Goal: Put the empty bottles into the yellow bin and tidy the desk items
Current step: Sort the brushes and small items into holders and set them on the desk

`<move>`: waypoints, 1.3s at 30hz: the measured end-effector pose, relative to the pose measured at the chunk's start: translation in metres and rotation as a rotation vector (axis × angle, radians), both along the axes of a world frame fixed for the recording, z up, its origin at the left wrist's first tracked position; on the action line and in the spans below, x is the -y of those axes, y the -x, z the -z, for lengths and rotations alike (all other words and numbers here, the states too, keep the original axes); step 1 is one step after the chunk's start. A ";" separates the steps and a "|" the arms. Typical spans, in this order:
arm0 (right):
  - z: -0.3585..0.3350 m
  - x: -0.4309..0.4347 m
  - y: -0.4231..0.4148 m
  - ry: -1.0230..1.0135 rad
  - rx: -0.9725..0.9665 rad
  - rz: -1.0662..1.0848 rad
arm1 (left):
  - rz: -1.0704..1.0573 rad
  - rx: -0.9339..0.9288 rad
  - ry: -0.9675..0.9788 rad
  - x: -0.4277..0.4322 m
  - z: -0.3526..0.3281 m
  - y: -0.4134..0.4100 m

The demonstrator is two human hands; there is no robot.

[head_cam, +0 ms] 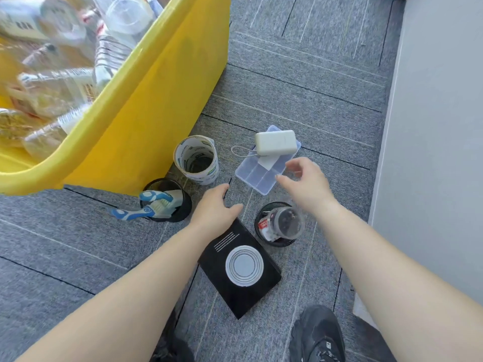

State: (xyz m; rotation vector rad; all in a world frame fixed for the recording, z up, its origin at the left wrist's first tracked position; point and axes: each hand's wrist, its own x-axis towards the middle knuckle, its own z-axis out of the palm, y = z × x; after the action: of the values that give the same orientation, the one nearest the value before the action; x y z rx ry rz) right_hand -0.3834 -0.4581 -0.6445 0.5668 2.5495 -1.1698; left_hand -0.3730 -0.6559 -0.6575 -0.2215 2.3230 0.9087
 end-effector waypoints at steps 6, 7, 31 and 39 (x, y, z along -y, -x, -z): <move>0.011 -0.015 0.057 -0.132 0.178 -0.021 | -0.204 0.193 -0.181 -0.023 0.009 0.020; 0.010 -0.017 0.066 -0.178 0.180 -0.064 | -0.232 0.222 -0.204 -0.027 0.013 0.023; 0.029 -0.052 0.061 0.231 0.296 0.256 | -0.441 0.003 -0.236 -0.064 0.000 0.047; -0.030 -0.040 0.015 0.435 0.157 0.388 | -0.408 -0.308 -0.370 -0.043 -0.058 0.015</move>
State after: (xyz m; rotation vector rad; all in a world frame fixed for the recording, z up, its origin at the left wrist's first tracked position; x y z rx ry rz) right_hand -0.3981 -0.4183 -0.6145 1.0177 2.0144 -1.6708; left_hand -0.3877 -0.6132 -0.6000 -0.4330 2.3658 1.6558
